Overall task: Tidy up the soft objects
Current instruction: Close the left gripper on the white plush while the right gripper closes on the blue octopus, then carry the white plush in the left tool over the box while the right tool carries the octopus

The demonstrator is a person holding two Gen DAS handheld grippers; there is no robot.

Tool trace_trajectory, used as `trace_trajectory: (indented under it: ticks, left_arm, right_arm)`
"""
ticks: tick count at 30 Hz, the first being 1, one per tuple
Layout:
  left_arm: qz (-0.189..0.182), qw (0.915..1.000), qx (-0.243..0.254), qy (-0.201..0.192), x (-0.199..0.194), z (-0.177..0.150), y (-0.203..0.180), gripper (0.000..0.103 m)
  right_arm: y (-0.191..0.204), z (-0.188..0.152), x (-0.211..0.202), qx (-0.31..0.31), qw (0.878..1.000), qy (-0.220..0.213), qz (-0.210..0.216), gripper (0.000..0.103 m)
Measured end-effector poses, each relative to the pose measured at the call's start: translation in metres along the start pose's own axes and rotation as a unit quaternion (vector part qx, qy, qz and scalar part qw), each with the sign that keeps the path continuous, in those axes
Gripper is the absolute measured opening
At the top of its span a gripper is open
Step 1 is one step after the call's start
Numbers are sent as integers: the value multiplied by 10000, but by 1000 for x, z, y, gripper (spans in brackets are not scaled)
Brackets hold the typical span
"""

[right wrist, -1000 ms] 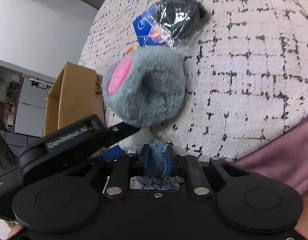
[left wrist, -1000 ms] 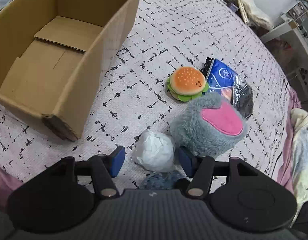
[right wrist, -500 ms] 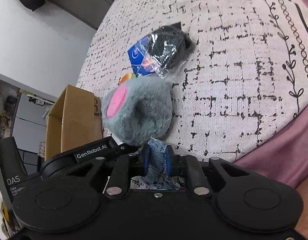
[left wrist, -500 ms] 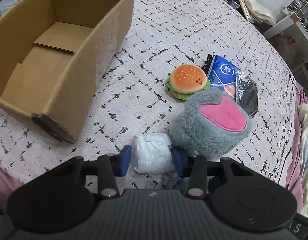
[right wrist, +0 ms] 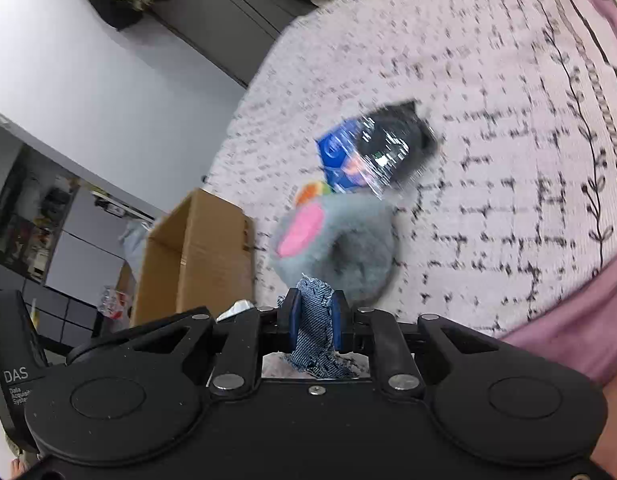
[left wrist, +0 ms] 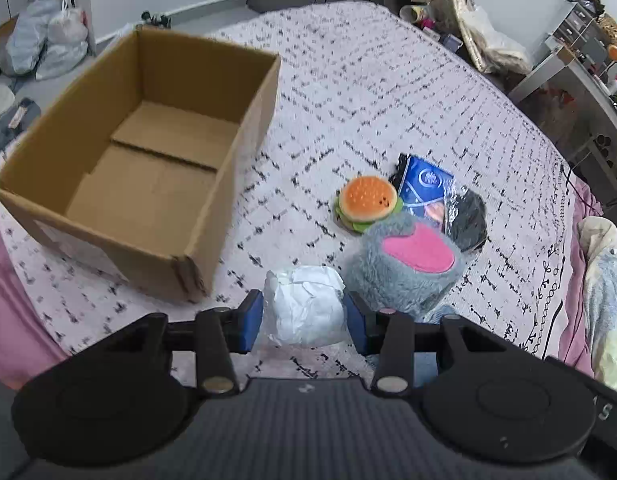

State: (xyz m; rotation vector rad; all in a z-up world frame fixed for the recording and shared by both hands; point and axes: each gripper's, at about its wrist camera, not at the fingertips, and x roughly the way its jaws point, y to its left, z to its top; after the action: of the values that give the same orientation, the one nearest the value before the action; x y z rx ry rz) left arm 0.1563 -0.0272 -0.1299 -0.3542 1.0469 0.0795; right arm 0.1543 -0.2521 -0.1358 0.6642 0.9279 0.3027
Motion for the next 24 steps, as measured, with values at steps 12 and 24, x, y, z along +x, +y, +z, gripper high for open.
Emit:
trace_trajectory:
  ticks: [12,24]
  left_arm:
    - [-143,9986,97,-504,-47,17,12,44]
    - [-178,9962,76,-852,-72,35,35,44]
  right_arm:
    - [20,5,-18,-514,9964,-547,382,16]
    - [43,10,-29,-1081,9851,-1166,656,16]
